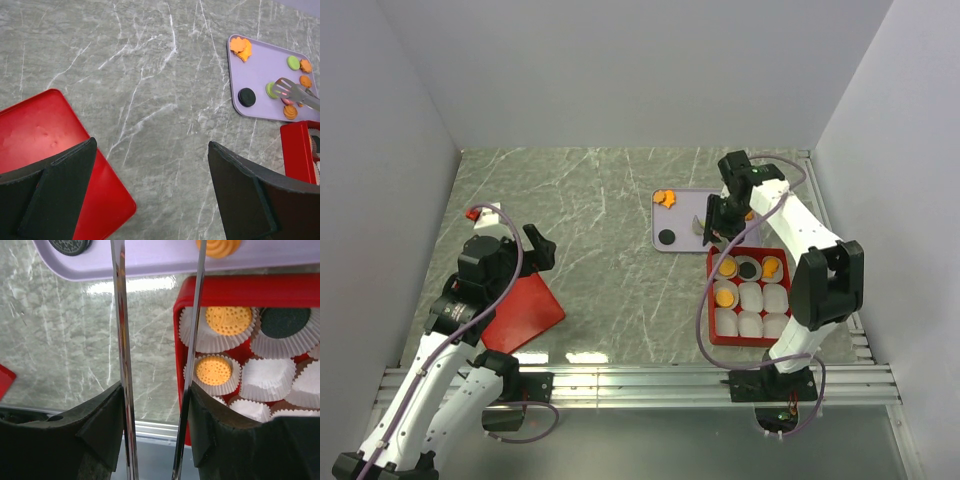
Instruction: Pack the cookies
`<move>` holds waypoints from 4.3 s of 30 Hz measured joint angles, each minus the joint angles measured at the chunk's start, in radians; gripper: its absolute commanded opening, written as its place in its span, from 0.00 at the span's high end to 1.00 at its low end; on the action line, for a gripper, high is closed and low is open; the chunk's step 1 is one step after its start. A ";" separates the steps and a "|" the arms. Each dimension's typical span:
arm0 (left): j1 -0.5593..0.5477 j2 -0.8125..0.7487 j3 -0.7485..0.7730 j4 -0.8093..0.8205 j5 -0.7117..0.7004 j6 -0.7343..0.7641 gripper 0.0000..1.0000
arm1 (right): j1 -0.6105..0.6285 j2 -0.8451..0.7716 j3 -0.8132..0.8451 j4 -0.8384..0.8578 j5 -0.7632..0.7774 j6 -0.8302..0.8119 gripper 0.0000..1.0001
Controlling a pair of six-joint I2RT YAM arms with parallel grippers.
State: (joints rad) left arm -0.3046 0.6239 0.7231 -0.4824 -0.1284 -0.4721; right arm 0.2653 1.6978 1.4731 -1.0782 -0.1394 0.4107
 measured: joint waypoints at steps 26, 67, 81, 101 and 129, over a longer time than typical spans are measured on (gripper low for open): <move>0.000 0.000 0.000 0.000 0.000 0.000 0.01 | 0.051 0.096 0.092 -0.010 0.026 0.000 0.45; 0.000 -0.067 0.000 0.007 -0.076 -0.021 0.01 | 0.051 -0.127 0.240 -0.164 0.089 0.003 0.59; 0.000 -0.089 -0.007 0.006 -0.068 -0.036 0.01 | 0.051 -0.521 -0.015 -0.269 0.125 0.043 0.59; 0.000 -0.101 -0.011 0.007 0.000 0.008 0.01 | 0.051 -0.912 -0.400 -0.287 0.117 0.309 0.59; -0.003 -0.101 -0.011 0.007 0.026 0.016 0.01 | 0.051 -0.974 -0.553 -0.284 0.132 0.430 0.43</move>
State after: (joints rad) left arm -0.3077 0.5232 0.7124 -0.4751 -0.1024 -0.4561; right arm 0.3164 0.7238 0.9199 -1.3621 -0.0074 0.8402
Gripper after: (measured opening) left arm 0.995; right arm 0.570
